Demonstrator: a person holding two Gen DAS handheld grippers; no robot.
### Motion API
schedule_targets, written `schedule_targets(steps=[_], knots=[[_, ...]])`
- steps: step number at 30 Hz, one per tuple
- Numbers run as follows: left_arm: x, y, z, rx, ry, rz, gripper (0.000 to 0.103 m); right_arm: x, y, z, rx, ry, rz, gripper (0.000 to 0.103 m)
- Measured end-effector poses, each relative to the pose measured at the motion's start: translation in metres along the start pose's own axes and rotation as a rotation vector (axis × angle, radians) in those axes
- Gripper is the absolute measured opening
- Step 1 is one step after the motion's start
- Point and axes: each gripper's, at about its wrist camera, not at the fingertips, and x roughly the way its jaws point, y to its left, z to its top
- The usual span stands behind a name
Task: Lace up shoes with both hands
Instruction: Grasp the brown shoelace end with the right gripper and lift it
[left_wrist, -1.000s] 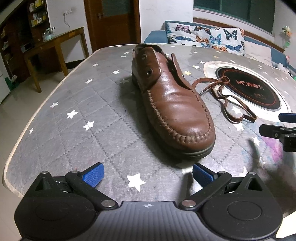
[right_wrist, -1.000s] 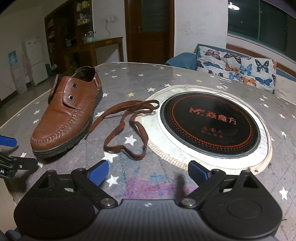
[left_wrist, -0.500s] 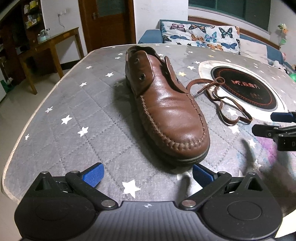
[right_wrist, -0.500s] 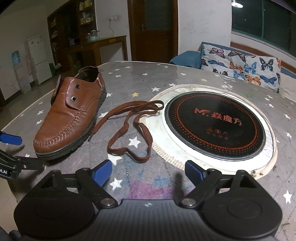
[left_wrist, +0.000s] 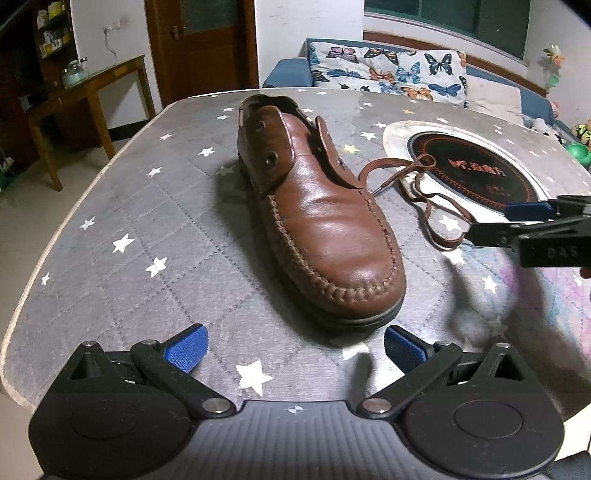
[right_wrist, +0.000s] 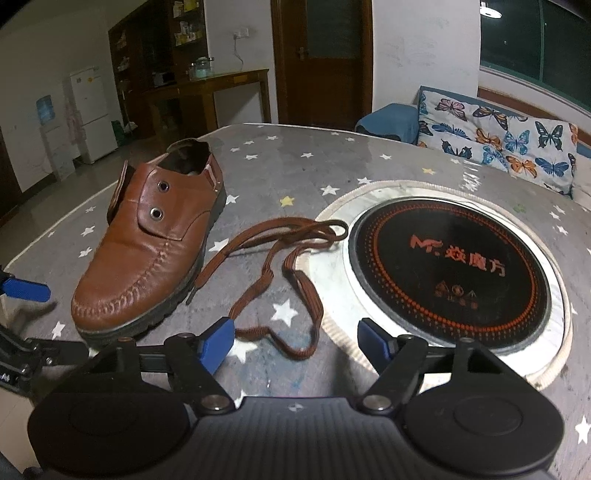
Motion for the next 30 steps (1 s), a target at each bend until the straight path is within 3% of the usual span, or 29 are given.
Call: schedule_targets(steps=[23,30], knots=[[-0.005,0.013,0.012,-0.02,-0.016,-0.013,0.102,0.032,-0.011,0.044,-0.043,-0.001,-0.006,0.059],[-0.006,0.021,0.017,-0.037,-0.02,-0.015,0.102,0.044,0.002,0.051,-0.13,0.023,0.024,0.053]])
